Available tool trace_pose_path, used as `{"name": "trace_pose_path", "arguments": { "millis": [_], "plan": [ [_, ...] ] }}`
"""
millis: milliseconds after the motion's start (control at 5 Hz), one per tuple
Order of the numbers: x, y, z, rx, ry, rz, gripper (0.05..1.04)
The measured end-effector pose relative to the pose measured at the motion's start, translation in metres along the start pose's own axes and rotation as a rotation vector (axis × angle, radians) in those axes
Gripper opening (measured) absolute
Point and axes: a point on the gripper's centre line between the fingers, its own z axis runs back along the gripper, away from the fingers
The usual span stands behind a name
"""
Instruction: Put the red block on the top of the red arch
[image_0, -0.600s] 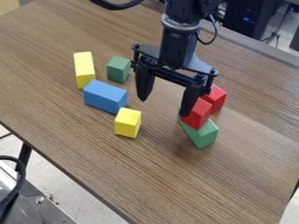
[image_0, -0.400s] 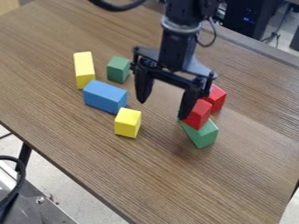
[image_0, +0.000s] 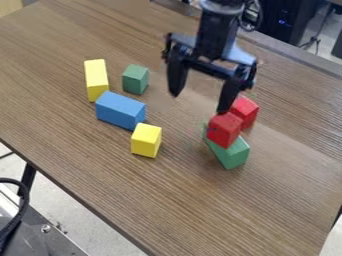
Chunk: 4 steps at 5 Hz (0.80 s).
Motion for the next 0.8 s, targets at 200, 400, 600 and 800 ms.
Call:
{"name": "trace_pose_path", "arguments": {
  "millis": [200, 400, 600, 800],
  "plan": [
    [0.012, -0.003, 0.004, 0.000, -0.010, -0.011, 0.999],
    [0.033, -0.015, -0.002, -0.013, 0.000, -0.097, 0.999],
    [0.063, -0.034, -0.018, -0.019, 0.031, -0.177, 0.999],
    [0.082, -0.053, -0.037, -0.014, 0.078, -0.241, 0.999]
  ]
}}
